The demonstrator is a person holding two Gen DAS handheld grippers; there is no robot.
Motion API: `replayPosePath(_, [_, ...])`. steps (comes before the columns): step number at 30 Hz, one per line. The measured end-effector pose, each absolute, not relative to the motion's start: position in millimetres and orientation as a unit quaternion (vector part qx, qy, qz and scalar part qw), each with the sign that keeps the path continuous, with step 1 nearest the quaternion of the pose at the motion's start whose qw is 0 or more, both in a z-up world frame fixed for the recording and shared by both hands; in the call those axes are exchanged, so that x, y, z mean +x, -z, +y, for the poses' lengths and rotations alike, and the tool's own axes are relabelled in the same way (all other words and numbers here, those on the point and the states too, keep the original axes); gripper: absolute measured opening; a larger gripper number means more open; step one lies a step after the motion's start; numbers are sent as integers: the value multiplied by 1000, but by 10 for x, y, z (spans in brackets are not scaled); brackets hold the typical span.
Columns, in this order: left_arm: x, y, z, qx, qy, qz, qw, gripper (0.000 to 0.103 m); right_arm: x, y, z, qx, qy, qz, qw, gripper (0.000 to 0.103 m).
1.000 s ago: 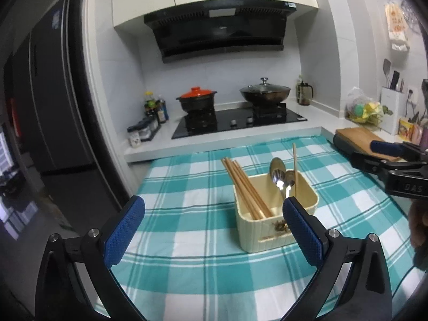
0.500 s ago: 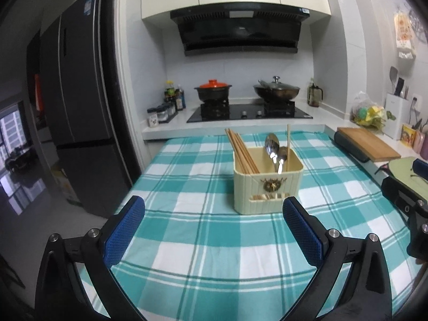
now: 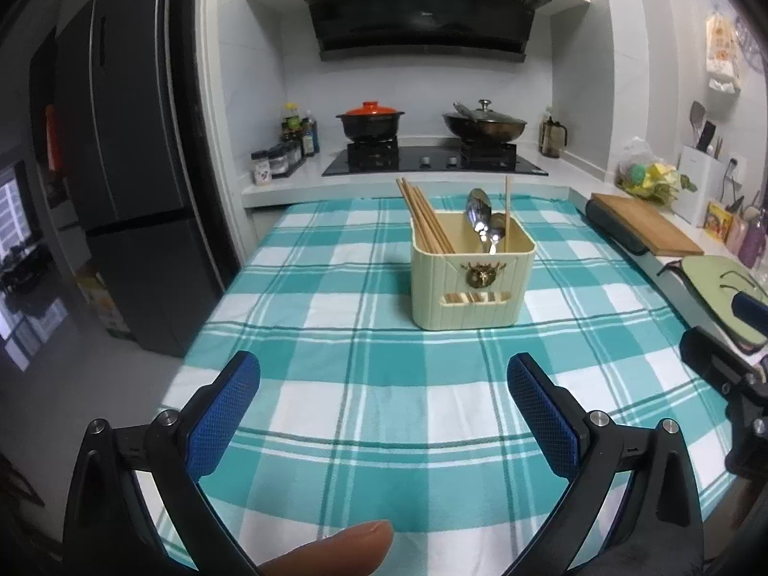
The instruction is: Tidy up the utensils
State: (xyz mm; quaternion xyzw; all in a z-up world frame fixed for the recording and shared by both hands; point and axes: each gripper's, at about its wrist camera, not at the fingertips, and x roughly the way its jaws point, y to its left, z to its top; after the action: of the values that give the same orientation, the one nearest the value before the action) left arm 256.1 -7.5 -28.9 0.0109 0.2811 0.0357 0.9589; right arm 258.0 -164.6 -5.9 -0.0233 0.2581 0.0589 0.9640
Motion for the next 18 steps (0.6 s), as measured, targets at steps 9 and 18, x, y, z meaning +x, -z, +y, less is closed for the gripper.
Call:
replayPosePath(9, [2514, 233, -67, 3, -27, 284, 958, 103, 2493, 29, -1540, -32, -71, 263, 962, 103])
replayPosePath(18, [2504, 204, -49, 10, -36, 282, 959, 103, 2455, -23, -1479, -35, -79, 262, 961, 103])
